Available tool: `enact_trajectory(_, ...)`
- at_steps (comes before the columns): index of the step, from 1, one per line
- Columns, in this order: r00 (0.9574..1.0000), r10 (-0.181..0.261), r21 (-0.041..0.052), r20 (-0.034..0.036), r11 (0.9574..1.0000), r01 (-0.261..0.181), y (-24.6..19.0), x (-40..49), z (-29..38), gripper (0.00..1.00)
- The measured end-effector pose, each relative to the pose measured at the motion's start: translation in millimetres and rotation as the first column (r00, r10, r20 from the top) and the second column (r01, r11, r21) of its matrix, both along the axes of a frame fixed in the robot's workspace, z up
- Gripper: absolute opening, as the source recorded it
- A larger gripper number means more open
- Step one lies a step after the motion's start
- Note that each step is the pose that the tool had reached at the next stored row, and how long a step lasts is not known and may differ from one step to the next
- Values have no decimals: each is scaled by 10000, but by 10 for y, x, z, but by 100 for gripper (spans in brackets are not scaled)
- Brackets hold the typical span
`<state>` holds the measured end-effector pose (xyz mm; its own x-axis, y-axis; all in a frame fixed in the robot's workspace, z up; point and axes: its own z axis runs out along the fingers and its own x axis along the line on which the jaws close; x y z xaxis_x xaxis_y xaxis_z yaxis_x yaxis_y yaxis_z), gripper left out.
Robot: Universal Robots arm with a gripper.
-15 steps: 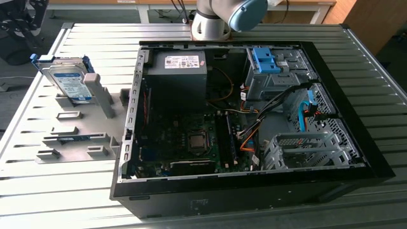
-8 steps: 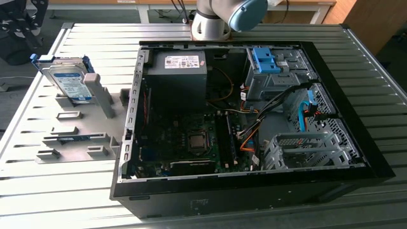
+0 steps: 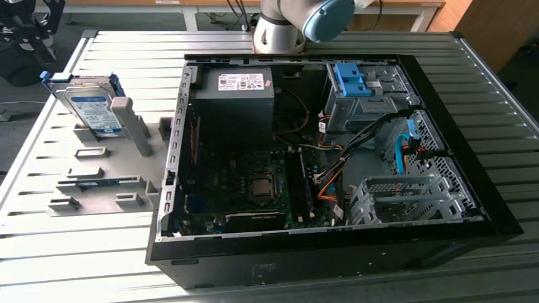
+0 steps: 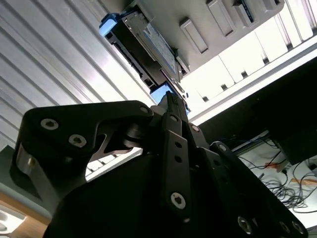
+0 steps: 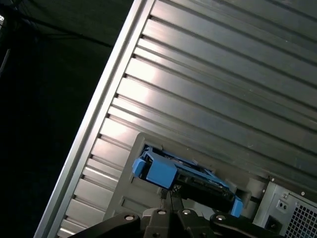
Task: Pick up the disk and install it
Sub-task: 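Pick up the disk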
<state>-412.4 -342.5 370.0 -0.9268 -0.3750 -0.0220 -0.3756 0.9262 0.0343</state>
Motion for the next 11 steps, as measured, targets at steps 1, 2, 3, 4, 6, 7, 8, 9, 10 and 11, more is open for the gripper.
enact_trajectory(1, 9999, 131, 0, 1, 9999, -131, 0, 0, 0, 11)
enact_trajectory(2, 9998, 200, 0, 1, 9998, -200, 0, 0, 0, 11)
enact_trajectory(3, 9998, 210, 0, 1, 9998, -210, 0, 0, 0, 11)
enact_trajectory(4, 9998, 211, 0, 1, 9998, -211, 0, 0, 0, 11)
enact_trajectory(6, 9998, 214, 0, 1, 9998, -214, 0, 0, 0, 11)
enact_trajectory(7, 9998, 214, 0, 1, 9998, -214, 0, 0, 0, 11)
enact_trajectory(8, 9998, 214, 0, 1, 9998, -214, 0, 0, 0, 11)
enact_trajectory(9, 9998, 216, 0, 1, 9998, -216, 0, 0, 0, 11)
enact_trajectory(10, 9998, 216, 0, 1, 9998, -216, 0, 0, 0, 11)
enact_trajectory(11, 9998, 216, 0, 1, 9998, -216, 0, 0, 0, 11)
